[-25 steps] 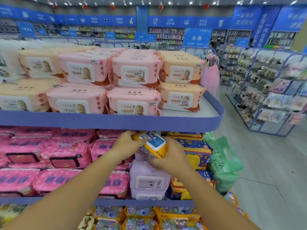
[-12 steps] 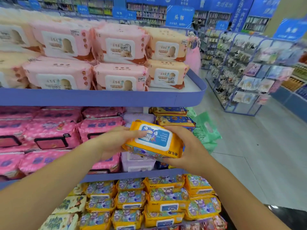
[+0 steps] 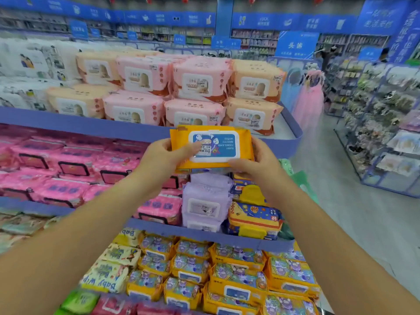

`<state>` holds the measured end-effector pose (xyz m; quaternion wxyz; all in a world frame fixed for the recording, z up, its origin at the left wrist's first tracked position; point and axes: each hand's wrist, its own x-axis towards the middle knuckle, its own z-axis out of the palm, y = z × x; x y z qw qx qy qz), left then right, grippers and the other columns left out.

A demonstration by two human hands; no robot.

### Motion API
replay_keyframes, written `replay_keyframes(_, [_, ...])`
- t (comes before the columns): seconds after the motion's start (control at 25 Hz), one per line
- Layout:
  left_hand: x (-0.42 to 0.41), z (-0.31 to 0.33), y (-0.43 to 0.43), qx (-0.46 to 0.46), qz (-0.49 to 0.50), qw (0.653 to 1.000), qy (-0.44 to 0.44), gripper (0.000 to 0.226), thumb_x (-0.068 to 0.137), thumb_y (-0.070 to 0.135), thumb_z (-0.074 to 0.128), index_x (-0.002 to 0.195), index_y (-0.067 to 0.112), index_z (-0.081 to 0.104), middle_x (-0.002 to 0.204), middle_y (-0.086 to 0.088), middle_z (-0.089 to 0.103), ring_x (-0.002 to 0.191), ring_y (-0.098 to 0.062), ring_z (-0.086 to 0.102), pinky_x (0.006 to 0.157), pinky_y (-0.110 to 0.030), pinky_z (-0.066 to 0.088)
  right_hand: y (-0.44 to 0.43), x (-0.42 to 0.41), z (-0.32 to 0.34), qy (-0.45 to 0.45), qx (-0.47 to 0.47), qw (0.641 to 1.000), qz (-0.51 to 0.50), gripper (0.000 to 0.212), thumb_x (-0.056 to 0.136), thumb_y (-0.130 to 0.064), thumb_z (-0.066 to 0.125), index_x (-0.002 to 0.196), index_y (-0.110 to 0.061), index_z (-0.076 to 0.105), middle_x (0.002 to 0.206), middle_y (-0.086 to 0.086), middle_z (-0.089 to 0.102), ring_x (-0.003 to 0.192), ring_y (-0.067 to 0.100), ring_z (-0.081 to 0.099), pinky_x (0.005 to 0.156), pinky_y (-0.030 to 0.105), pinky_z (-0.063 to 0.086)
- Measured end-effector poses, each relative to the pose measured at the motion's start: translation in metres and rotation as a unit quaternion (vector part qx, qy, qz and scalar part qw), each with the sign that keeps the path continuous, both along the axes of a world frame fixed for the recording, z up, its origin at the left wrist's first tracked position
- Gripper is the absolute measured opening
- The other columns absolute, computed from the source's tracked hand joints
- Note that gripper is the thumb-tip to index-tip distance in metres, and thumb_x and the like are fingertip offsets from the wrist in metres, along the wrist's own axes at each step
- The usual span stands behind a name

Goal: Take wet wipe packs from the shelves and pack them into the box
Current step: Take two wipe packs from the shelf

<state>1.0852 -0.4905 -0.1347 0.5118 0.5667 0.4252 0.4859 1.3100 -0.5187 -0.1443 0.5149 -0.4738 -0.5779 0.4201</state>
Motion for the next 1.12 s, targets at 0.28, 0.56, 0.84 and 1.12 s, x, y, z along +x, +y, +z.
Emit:
replay_keyframes(0.28, [-0.065, -0.032, -0.056, -0.036, 0.097, 0.989, 0.107, 0.024, 0.088, 0.033, 0.075, 0.106, 0.017, 0.074, 0.097, 0.005, 0.080, 0.085, -0.012, 0.077, 0.068, -0.022, 0.058, -0.007, -0.063, -0.055, 0.016, -0.042, 0.996, 0.075, 0.035, 0.097, -0.022, 0.065, 0.129, -0.024, 0.053, 0.116, -0.010, 0.070, 0.101, 0.011, 0.071, 0.082, 0.033, 0.061])
replay_keyframes(0.56, [-0.141, -0.105, -0.088, -0.117, 0.064, 0.976, 0.174, 0.032, 0.078, 0.042, 0.079, 0.102, 0.020, 0.075, 0.080, 0.010, 0.077, 0.064, -0.003, 0.069, 0.060, -0.022, 0.050, -0.039, -0.134, -0.142, 0.015, -0.126, 0.988, 0.087, 0.047, 0.092, -0.023, 0.072, 0.134, -0.031, 0.051, 0.123, -0.013, 0.067, 0.104, 0.003, 0.069, 0.084, 0.032, 0.060])
replay_keyframes(0.84, [-0.230, -0.215, -0.059, -0.213, -0.033, 0.942, 0.257, 0.056, 0.070, 0.035, 0.092, 0.117, 0.023, 0.066, 0.101, -0.001, 0.077, 0.088, -0.015, 0.076, 0.076, -0.032, 0.062, -0.054, -0.207, -0.260, -0.024, -0.233, 0.972, 0.034, 0.074, 0.080, -0.011, 0.084, 0.140, -0.033, 0.047, 0.135, -0.006, 0.063, 0.114, 0.011, 0.067, 0.093, 0.043, 0.058])
replay_keyframes(1.12, [-0.256, -0.385, -0.013, -0.203, -0.024, 0.902, 0.380, 0.061, 0.064, 0.024, 0.096, 0.100, 0.046, 0.052, 0.091, 0.023, 0.068, 0.076, 0.015, 0.062, 0.066, -0.006, 0.048, -0.026, -0.256, -0.422, -0.058, -0.306, 0.949, -0.050, 0.064, 0.082, -0.008, 0.081, 0.129, -0.038, 0.051, 0.121, -0.016, 0.060, 0.094, -0.017, 0.061, 0.082, 0.011, 0.053])
